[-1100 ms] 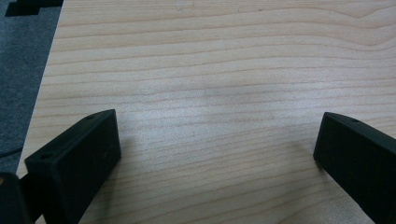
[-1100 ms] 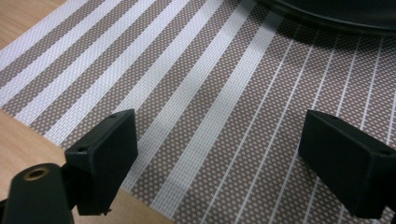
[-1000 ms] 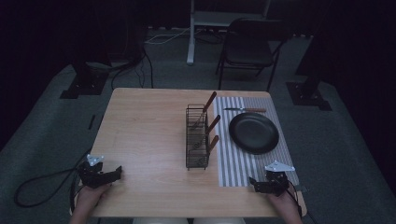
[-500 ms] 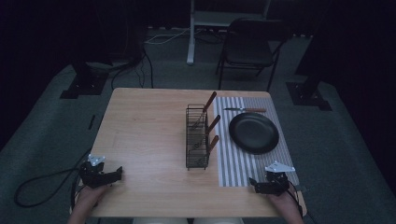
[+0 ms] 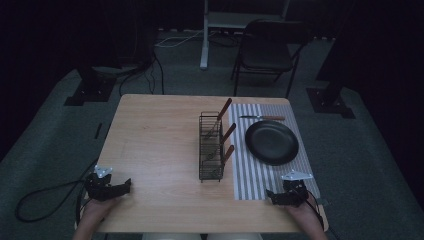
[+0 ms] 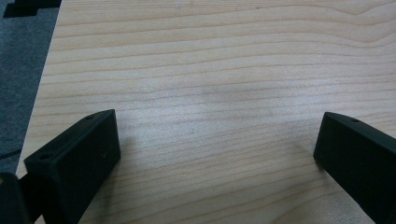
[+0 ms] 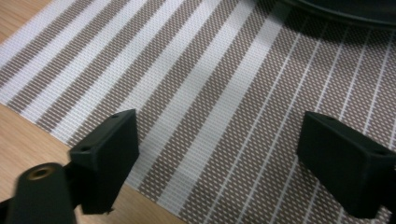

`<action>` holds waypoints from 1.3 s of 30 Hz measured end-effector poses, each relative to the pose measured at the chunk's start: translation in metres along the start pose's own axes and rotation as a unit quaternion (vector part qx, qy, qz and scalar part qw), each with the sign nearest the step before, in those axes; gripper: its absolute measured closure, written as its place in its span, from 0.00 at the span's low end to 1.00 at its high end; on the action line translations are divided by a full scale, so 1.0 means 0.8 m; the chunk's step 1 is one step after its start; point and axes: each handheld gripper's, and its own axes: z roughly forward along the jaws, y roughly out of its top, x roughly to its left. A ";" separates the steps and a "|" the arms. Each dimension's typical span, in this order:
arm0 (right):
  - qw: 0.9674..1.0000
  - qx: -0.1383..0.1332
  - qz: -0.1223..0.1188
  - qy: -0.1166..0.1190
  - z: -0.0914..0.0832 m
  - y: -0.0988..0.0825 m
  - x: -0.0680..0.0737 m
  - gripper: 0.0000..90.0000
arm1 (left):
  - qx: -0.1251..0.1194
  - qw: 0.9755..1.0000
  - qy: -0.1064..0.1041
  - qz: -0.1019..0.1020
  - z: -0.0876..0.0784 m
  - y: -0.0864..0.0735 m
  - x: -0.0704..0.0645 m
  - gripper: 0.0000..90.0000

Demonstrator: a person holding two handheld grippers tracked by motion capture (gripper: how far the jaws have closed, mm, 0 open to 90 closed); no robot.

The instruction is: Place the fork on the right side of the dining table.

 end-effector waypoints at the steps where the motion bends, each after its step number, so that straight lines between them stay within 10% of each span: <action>1: 1.000 -0.002 0.003 0.012 0.000 0.002 0.000 0.16 | -0.001 1.000 0.000 0.000 0.000 0.000 0.000 0.01; 39: 0.998 -0.037 0.009 0.055 -0.024 0.066 0.000 0.18 | -0.001 1.000 0.001 -0.001 0.000 0.000 0.000 0.01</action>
